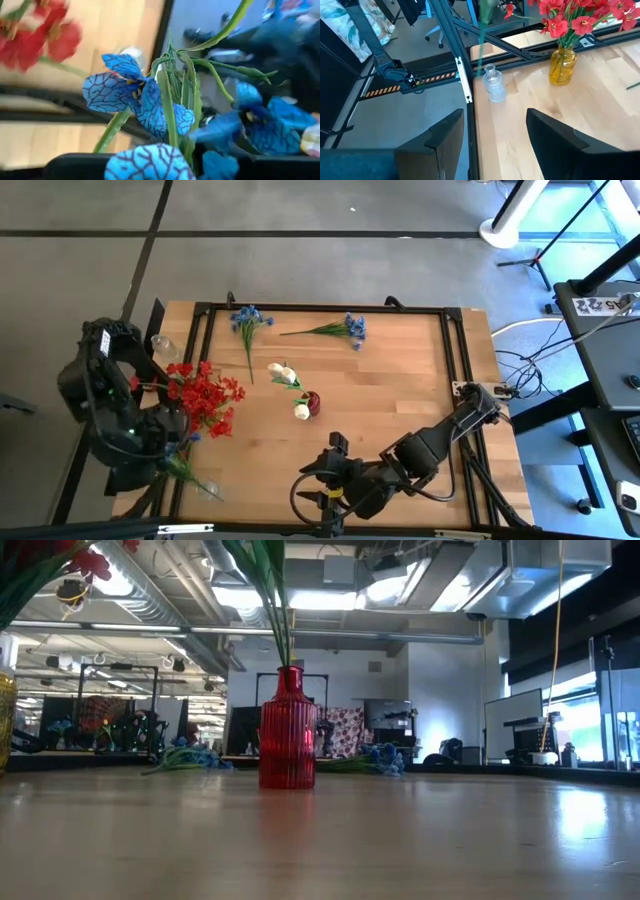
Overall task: Sort flowers into vase by color
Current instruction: Put the bottom blue flowers into the transparent vase
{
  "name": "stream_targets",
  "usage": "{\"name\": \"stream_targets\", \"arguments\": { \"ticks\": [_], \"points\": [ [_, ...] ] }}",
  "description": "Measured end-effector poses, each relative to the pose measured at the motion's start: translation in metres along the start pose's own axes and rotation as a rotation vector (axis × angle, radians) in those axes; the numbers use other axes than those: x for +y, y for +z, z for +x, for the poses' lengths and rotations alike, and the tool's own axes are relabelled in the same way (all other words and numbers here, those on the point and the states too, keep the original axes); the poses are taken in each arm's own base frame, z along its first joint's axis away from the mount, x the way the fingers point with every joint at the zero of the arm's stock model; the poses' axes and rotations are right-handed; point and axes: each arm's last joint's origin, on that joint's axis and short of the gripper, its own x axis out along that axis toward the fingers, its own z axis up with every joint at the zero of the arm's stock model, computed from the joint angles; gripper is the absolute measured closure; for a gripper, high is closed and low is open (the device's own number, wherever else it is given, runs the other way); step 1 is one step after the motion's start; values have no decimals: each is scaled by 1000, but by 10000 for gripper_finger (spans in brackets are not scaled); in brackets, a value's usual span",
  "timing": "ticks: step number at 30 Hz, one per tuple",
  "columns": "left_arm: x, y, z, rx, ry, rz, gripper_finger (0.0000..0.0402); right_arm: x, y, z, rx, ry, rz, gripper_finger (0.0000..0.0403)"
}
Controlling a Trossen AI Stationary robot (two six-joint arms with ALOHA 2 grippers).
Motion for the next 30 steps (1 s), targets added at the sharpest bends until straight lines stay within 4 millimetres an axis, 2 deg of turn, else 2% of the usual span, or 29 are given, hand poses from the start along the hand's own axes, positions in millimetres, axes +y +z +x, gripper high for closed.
{"name": "stream_targets", "arguments": {
  "ticks": [5,10,17,25,30],
  "points": [
    [22,-2,11,141,34,-59,385,5,-4,-3,7,10,17,189],
    [36,-7,4,147,17,-112,385,10,-10,-6,19,-1,25,189],
    [41,-8,-1,99,8,-116,385,11,-11,-7,12,-11,30,189],
    [47,-8,26,188,103,-120,385,10,-11,-7,16,-17,35,189],
    [47,-9,27,227,101,-114,385,10,-12,-7,24,-23,29,189]
  ]
}}
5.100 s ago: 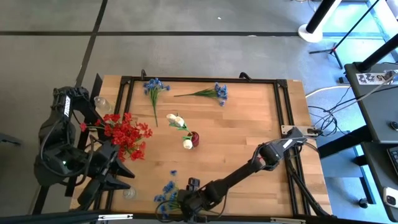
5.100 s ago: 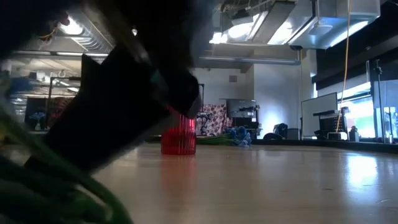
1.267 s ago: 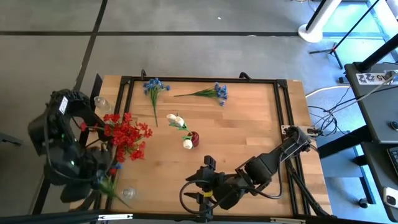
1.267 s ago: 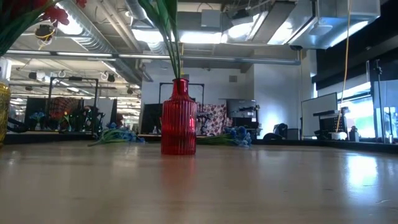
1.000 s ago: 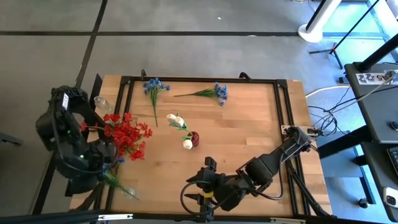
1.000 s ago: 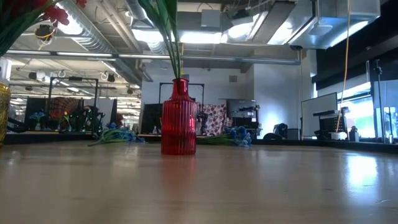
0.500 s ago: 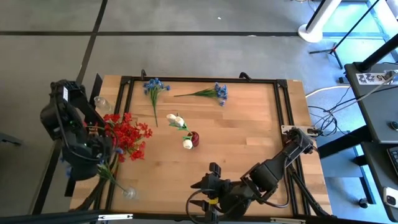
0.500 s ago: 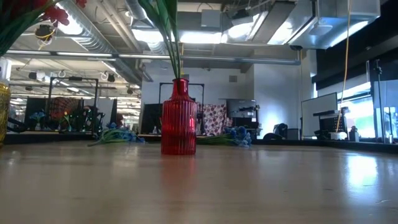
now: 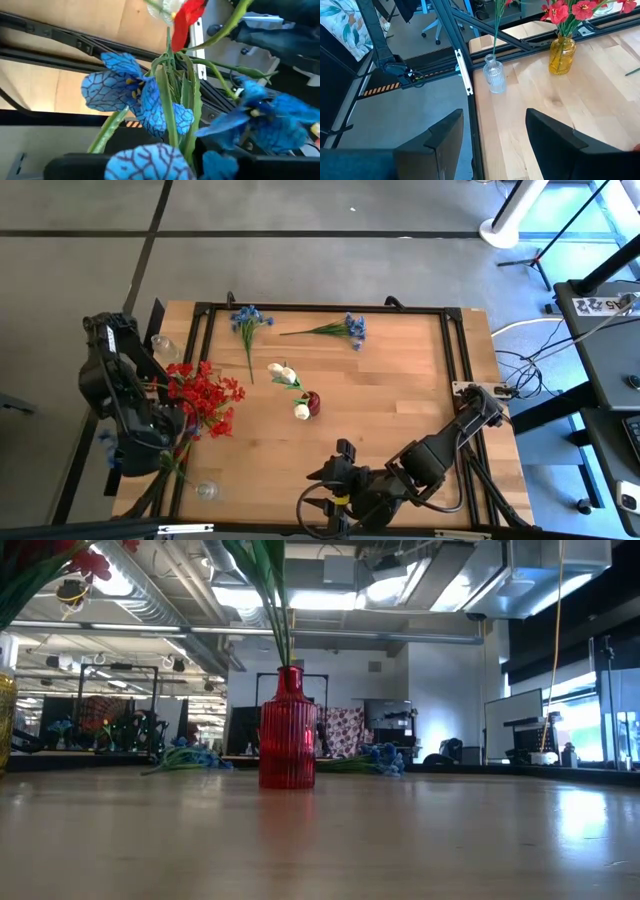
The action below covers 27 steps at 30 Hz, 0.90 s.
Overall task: Sort flowers into vase by color
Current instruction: Put the bottom blue flowers into the transparent vase
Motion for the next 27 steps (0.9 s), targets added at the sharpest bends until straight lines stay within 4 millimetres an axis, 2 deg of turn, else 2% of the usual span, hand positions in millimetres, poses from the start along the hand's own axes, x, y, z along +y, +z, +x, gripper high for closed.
{"name": "stream_targets", "arguments": {
  "ticks": [11,21,27],
  "points": [
    [-4,-8,-32,-91,-121,31,385,-1,0,0,5,-5,-3,189],
    [-2,-2,-13,-90,-39,36,385,-1,0,0,-5,-17,1,189],
    [-2,-2,-12,-56,-39,39,385,-1,0,0,-5,-17,5,189]
  ]
}}
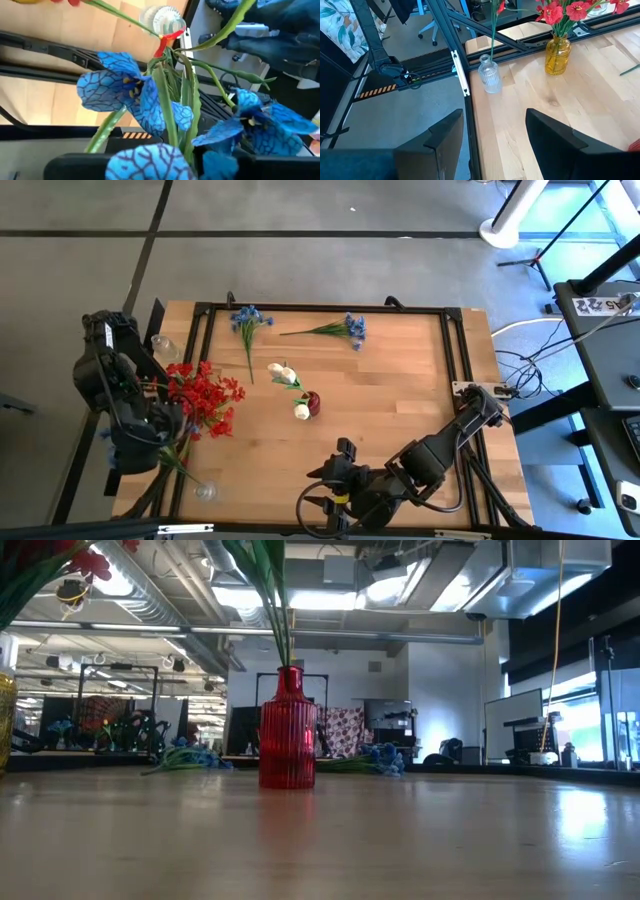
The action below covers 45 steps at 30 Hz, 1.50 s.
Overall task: Sort flowers into vase by color
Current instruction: Put the bottom blue flowers into the transparent vase
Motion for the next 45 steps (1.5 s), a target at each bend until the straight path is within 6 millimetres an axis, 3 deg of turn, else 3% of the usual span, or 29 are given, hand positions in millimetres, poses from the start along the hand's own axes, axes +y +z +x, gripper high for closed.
{"name": "stream_targets", "arguments": {
  "ticks": [12,19,37,45],
  "points": [
    [5,-5,-7,83,-41,-22,385,0,0,0,0,0,2,189],
    [5,-6,-21,-33,-83,-4,385,-1,-1,0,10,-11,-6,189],
    [-8,1,-5,-42,-17,35,385,-2,0,0,-8,-33,-2,189],
    [-19,6,4,-42,-10,42,353,-2,0,0,-8,-33,-2,189]
  ]
}}
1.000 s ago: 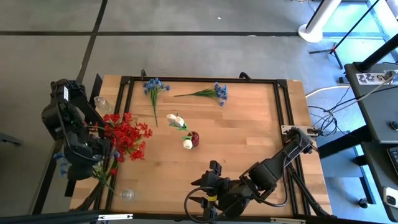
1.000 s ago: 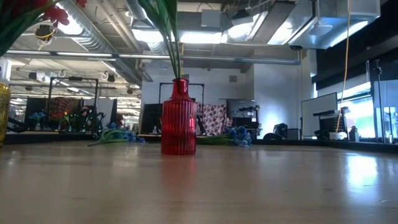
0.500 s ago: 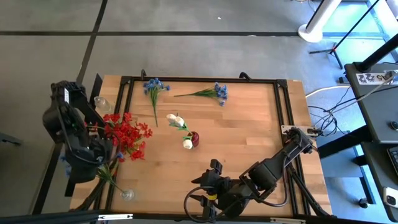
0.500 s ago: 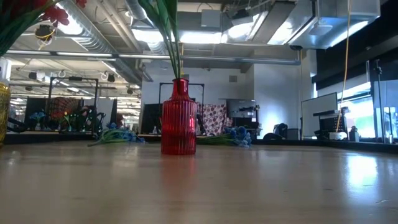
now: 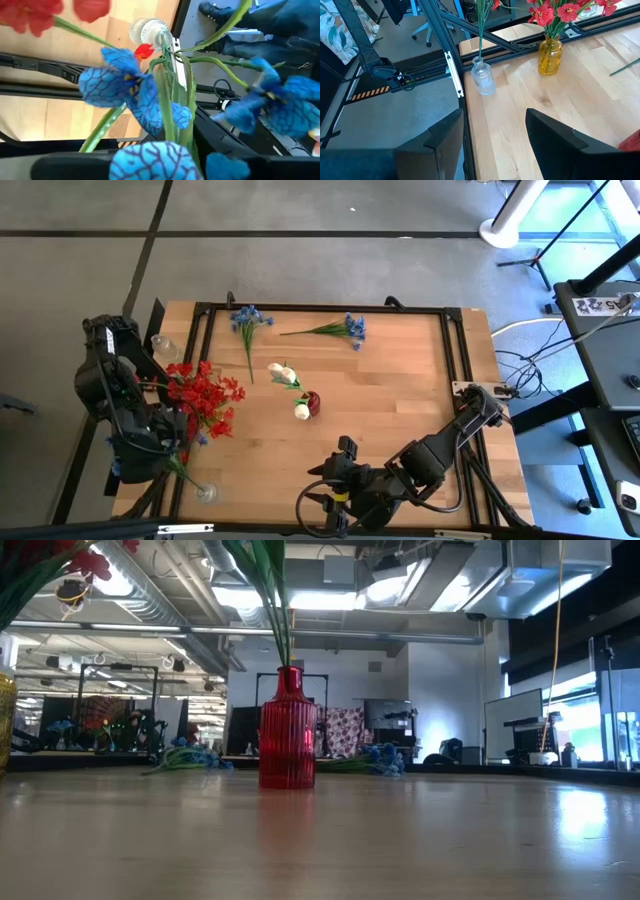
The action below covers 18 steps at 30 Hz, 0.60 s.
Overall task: Sort flowers into vase by color
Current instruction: Put the bottom blue flowers into the transparent vase
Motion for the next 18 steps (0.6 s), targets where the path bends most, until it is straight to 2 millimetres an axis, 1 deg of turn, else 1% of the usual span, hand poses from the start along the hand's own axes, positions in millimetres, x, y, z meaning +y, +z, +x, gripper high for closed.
{"name": "stream_targets", "arguments": {
  "ticks": [5,10,14,18],
  "points": [
    [-10,4,8,2,-16,-2,334,0,0,0,0,0,-1,189],
    [-21,5,11,62,-106,-39,303,0,0,0,0,0,-1,189],
    [-25,5,10,87,-150,-81,273,0,0,0,1,0,-8,189],
    [-26,6,10,70,-159,-73,248,0,0,0,2,-1,-8,189]
  ]
}}
